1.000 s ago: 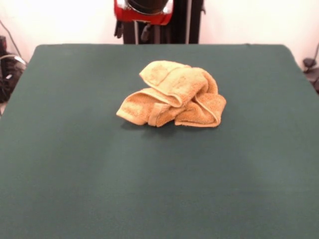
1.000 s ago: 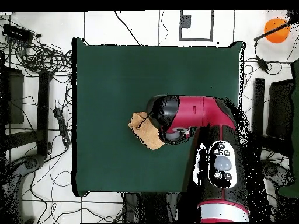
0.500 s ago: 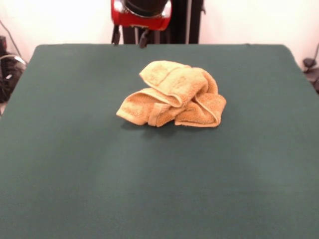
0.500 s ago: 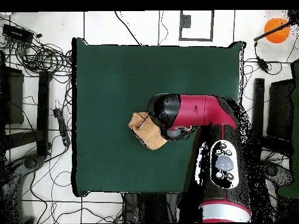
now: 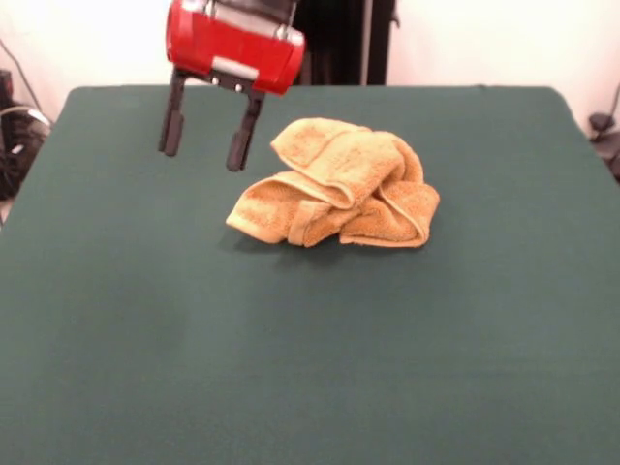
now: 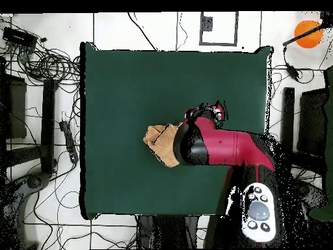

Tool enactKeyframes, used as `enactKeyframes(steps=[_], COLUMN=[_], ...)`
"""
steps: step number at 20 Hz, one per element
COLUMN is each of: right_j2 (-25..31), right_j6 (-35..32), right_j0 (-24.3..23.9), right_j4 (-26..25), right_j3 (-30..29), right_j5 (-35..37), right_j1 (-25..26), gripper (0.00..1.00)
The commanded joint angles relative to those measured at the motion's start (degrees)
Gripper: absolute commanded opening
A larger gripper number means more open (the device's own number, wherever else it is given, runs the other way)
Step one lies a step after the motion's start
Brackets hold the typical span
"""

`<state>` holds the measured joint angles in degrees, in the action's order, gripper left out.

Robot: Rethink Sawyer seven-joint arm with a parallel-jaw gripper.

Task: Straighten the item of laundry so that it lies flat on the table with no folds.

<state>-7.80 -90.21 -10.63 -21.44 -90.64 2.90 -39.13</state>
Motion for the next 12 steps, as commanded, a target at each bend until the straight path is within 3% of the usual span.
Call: enactKeyframes(steps=[1, 9, 11, 12], right_j2=[-5.6, -5.1, -5.1, -6.6], right_j6=[-16.9, -15.4, -15.1, -12.9], right_j0=[5.5, 3.4, 3.4, 4.8], right_j4=[4.6, 8.2, 8.8, 9.6], right_j3=[-12.3, -17.0, -17.5, -17.6], right_j5=[-30.9, -41.3, -42.0, -36.5], right_j1=[2.8, 2.4, 2.4, 1.4], gripper=[1.00, 1.00, 1.00, 1.00])
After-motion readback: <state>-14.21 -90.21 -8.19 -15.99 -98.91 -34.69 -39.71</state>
